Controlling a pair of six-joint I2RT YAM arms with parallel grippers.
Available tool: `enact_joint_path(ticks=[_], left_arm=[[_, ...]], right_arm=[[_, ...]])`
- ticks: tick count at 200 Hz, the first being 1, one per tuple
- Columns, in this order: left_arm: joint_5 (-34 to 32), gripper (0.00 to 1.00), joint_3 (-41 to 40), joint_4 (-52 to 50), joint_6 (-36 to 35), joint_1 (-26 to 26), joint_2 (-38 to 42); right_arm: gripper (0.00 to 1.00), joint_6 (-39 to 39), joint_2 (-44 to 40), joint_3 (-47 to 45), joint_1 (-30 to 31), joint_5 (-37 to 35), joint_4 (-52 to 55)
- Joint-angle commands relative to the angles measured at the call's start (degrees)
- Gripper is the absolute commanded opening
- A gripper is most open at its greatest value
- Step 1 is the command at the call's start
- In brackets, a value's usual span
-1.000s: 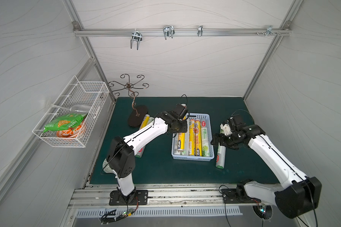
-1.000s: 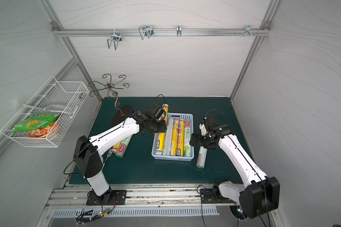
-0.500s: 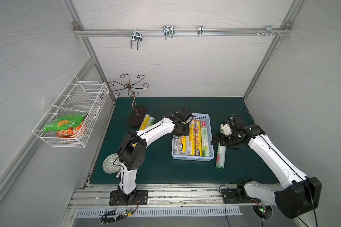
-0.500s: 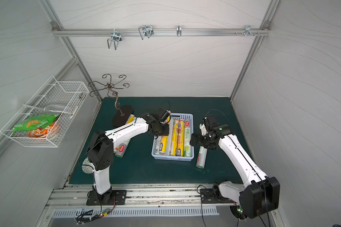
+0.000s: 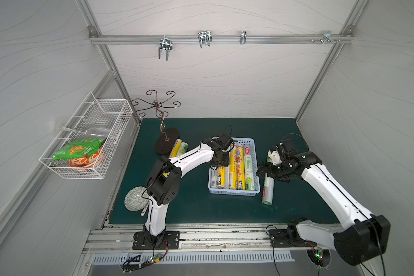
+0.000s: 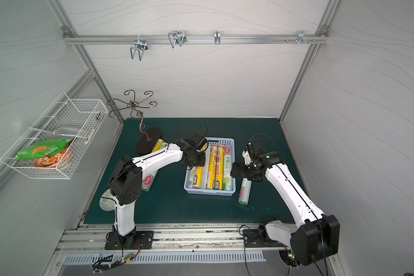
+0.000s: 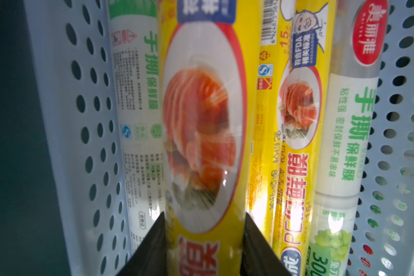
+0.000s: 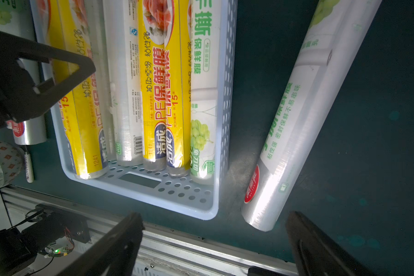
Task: Put the plastic wrap into the basket
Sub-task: Place the plastic wrap in the basket.
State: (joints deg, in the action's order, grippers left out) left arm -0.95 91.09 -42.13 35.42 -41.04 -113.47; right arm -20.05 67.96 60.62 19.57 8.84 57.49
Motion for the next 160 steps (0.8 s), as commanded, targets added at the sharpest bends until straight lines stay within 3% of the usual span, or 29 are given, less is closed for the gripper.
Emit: enact_joint_path(ticks=[1,27,88,160], left_arm=[[-2.0,0.34,2.5,0.7,0.5,-0.1,-1.4],[-2.0,0.40,2.4,0.2,0.0,-0.1,-1.9],[-3.3,0.65,1.6,-0.2,-1.2,-0.3,0.5],[-3.5,0.77,-1.9,1.9,-3.7,-0.3,9.5]], right_arm=[[0.99,-0.2,-0.5,-0.6,-0.3,-0.4,0.8],[0.99,-0.2,-0.5,-0.7,-0.2,-0.5,0.8],[0.99,-0.6,-0.4,-0.5,-0.3,-0.4,0.6],[0.99,-1.9,-0.2,0.6,-0.3,-1.3,1.0]])
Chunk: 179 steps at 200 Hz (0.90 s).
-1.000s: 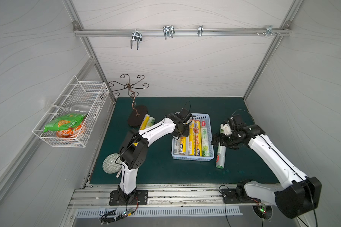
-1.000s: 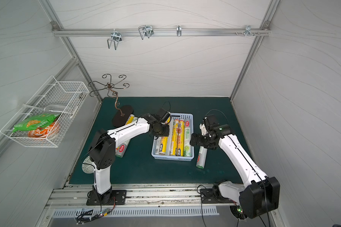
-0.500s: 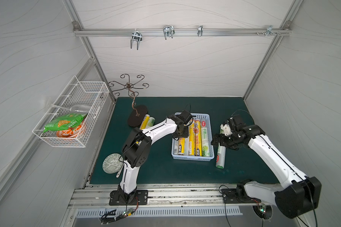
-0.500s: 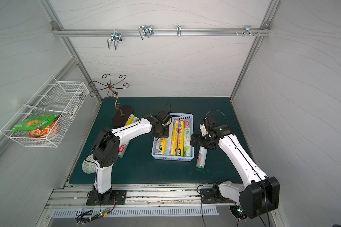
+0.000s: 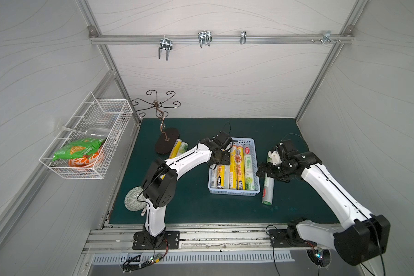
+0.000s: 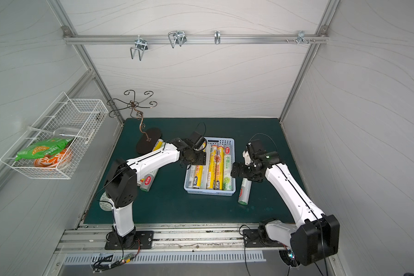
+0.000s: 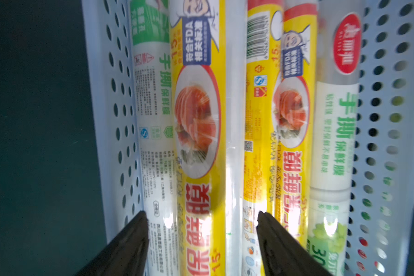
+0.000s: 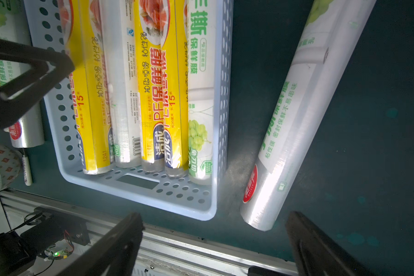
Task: Put the plastic wrap into the basket
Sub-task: Place the plastic wrap in the basket.
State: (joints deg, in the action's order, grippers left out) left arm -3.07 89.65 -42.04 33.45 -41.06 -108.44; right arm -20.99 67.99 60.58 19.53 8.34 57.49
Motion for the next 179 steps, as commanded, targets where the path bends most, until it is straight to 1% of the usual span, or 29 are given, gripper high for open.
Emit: enact_joint_path(ticks=[1,22,50,108,128,148,179], left_arm=[[-1.4,0.77,-0.5,1.8,-1.8,-0.3,4.6],[-2.1,0.83,-2.2,2.0,-3.1,-0.3,8.3],[-4.6,0.88,-5.7,2.8,-4.6,0.0,14.2],[-9.7,0.97,-13.5,2.1,-7.3,2.4,26.1],[-9.0,0.98,-17.1,2.1,-7.4,4.1,30.6],[-5.7,0.98,-20.6,1.5,-6.7,5.9,35.0],[-1.7,0.98,-24.2,-2.7,-4.7,8.0,40.5]], right_arm=[[0.99,-1.0,-0.2,0.6,-0.2,-0.8,1.0],[0.99,-1.0,0.3,0.9,-0.3,-1.1,1.1],[0.99,-1.1,1.0,1.3,-0.7,-3.6,0.6],[0.99,-0.4,4.5,1.8,-6.7,-5.9,-1.8],[0.99,-0.3,6.1,1.8,-7.8,-7.5,-2.2],[0.99,-0.6,7.6,1.7,-8.6,-7.9,-2.7],[0.99,-1.2,9.4,1.3,-9.7,-7.5,-4.3]])
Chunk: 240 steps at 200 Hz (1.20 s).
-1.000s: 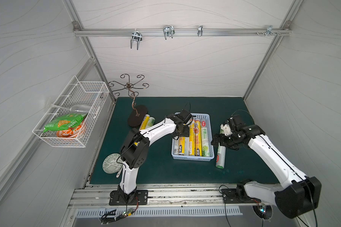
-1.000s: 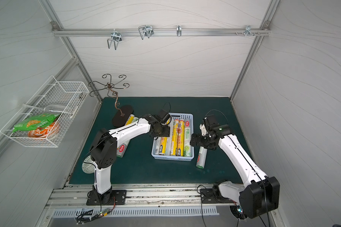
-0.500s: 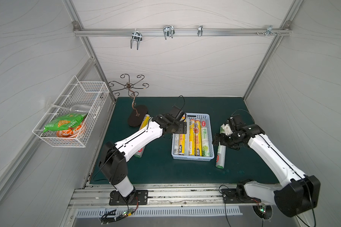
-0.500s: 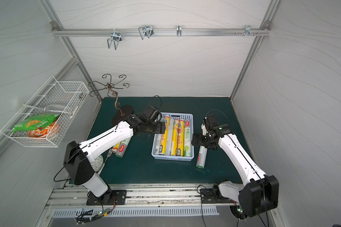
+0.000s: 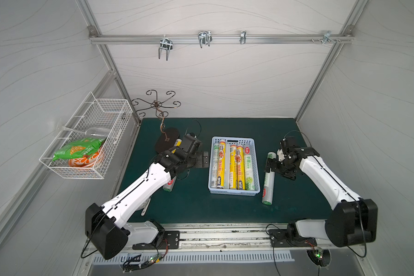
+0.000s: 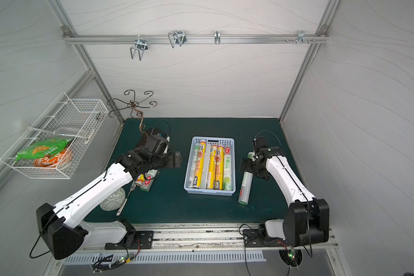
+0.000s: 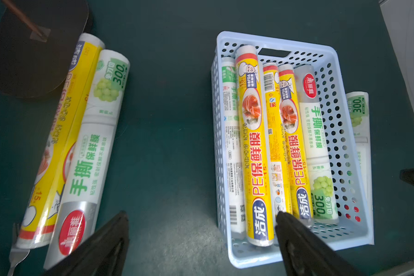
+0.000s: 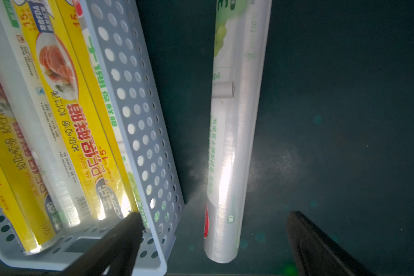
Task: Put the plastic wrap into the basket
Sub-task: Place the plastic wrap in the basket.
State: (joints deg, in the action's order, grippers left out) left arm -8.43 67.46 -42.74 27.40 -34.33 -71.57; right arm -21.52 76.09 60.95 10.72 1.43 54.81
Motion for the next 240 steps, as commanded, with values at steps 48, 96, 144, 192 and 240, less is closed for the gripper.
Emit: enact_joint_path(ticks=[48,96,144,192,240], left_arm=[[9.2,0.98,-10.4,-2.0,0.8,3.0,8.6],[8.5,0.98,-13.2,-2.5,2.0,3.0,10.3],[2.2,0.97,-11.7,-3.6,1.1,3.1,10.6],[-1.3,0.97,-14.1,-1.6,-3.4,3.2,12.4],[1.5,0.97,-11.8,-2.2,-4.9,5.2,8.4]], right_arm=[[0.99,-1.6,8.0,-0.2,-1.0,0.7,-6.1],[0.99,-1.6,14.3,-0.2,-1.0,0.0,-8.7],[0.97,-1.6,17.8,0.0,-1.0,-0.4,-8.8],[0.88,-0.9,21.2,-0.1,-0.9,0.3,-6.6],[0.78,-0.6,22.1,-0.6,-0.9,-0.5,-6.4]])
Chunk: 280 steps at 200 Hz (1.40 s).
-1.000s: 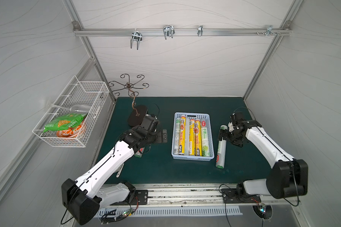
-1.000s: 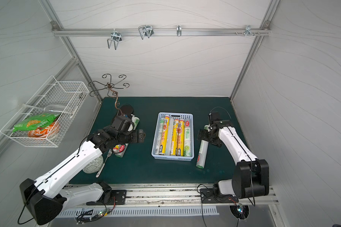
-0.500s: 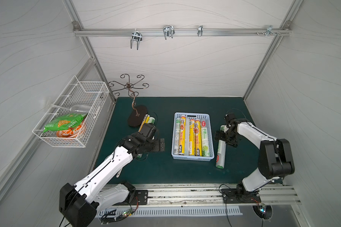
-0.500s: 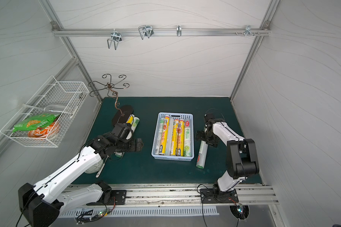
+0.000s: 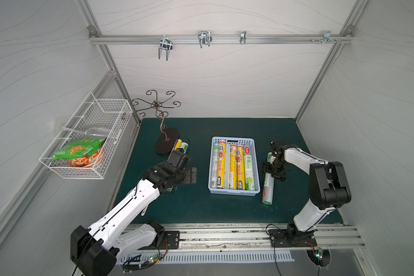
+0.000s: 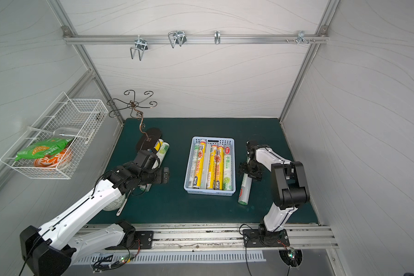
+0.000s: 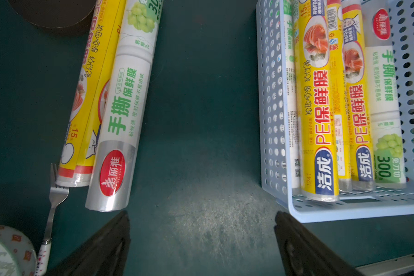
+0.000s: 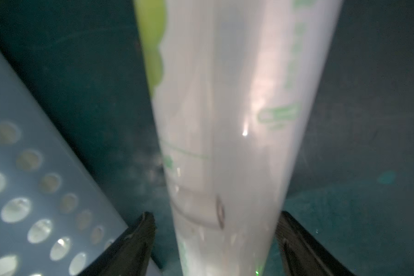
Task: Put the plastic wrap into the basket
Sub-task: Place the plastic wrap in the basket, then pick up the plastic wrap from the center of the board.
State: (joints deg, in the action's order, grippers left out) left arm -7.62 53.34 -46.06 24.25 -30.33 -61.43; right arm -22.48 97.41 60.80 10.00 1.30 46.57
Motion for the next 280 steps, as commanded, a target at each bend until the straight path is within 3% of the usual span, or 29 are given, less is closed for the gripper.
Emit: enact_joint_path(ticks=[1,34,84,176,216,280], left_arm=[[0.8,0.97,2.3,1.2,-1.8,1.2,-1.8],[0.8,0.96,1.4,1.6,-1.6,2.1,-0.7],[-1.6,0.96,-1.2,1.0,-0.7,2.1,4.3],[-2.9,0.96,-0.8,0.5,-0.9,2.1,7.6],[-3.0,0.96,-0.4,-0.1,-1.3,2.1,6.8],[-3.1,0.96,-1.3,0.2,-0.9,2.2,8.3]], right_arm=[[0.77,0.4,0.8,-0.4,-0.2,-0.3,1.9],[0.60,1.0,0.1,-0.9,-0.2,1.0,1.1],[0.43,1.2,-0.7,-0.3,-0.1,2.5,1.2],[0.41,3.3,-7.8,13.3,0.2,-3.0,14.8],[0.41,3.9,-9.0,21.7,3.1,1.0,20.6],[0.38,1.1,-3.2,32.6,11.8,5.5,23.6]])
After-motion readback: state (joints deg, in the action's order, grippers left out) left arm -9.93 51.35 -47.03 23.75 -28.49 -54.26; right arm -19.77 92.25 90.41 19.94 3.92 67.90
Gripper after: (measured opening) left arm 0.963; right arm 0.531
